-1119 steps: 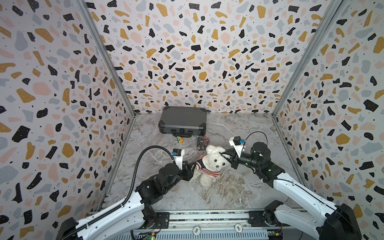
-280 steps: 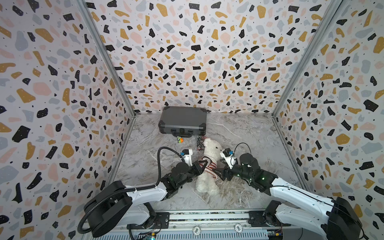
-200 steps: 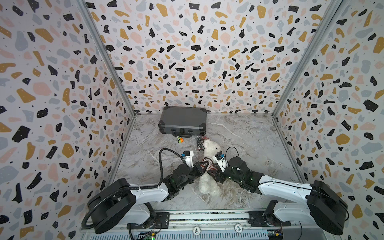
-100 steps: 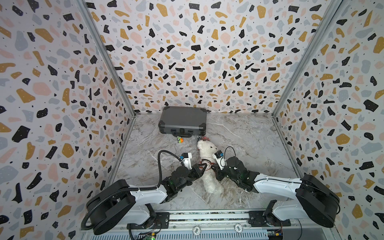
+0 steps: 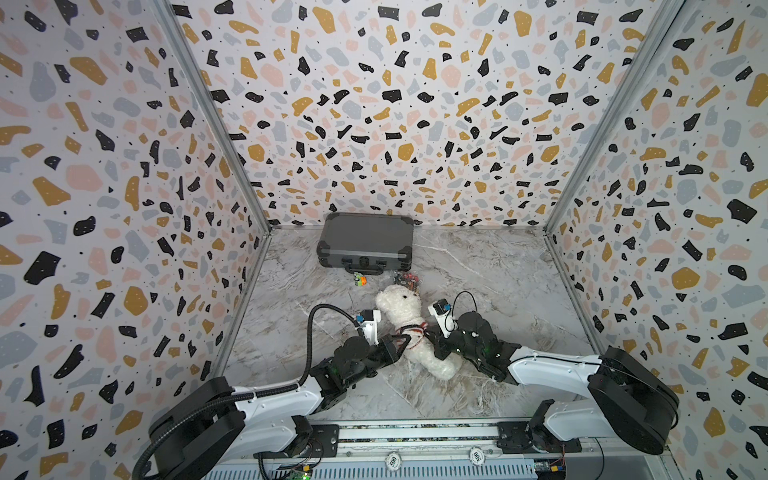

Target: Dress the teddy bear

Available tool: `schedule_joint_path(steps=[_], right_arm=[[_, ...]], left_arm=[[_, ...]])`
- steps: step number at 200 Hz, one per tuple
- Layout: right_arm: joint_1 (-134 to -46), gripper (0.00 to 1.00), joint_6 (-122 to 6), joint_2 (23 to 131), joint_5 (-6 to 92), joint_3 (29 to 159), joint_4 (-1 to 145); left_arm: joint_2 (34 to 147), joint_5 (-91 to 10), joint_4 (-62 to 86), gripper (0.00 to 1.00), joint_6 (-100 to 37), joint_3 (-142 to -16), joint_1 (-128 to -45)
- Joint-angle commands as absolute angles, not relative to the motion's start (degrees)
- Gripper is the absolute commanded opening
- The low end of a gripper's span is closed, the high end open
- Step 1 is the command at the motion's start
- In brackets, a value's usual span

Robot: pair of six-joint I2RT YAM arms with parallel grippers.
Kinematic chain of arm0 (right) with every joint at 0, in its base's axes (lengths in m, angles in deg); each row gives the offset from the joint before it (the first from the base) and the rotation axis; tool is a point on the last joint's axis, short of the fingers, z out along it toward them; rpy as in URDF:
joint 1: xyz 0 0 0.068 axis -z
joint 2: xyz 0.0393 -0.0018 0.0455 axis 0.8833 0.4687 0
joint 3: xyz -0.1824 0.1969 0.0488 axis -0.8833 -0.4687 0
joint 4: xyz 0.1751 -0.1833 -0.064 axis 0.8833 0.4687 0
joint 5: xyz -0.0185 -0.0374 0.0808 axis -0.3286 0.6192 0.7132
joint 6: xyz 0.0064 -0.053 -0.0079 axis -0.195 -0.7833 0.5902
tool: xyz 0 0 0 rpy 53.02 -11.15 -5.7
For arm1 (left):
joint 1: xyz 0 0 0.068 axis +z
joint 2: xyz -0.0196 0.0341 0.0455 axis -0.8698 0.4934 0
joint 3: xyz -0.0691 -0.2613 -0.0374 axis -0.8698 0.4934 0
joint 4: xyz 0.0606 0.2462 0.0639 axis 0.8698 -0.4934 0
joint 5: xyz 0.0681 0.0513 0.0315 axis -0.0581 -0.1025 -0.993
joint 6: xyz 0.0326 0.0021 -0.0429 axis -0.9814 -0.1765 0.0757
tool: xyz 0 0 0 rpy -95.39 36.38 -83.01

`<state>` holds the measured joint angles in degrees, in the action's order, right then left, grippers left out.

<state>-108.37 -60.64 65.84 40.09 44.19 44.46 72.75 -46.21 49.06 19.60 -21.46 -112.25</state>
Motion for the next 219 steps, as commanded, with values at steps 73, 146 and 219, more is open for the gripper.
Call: schedule_joint_path(steps=[73, 146, 219], right_arm=[[-114.34, 0.54, -65.83, 54.52, 37.21, 43.58, 47.86], [-114.02, 0.55, -64.63, 69.13, 35.05, 56.56, 53.31], [-113.70, 0.61, -62.59, 80.27, 34.88, 63.30, 56.17]], left_arm=[[69.68, -47.07, 39.18, 0.00, 7.03, -20.76, -112.41], [66.51, -46.55, 36.04, 0.00, 6.45, -16.74, -114.49], [68.84, -48.64, 39.55, 0.00, 5.83, -13.63, -115.06]])
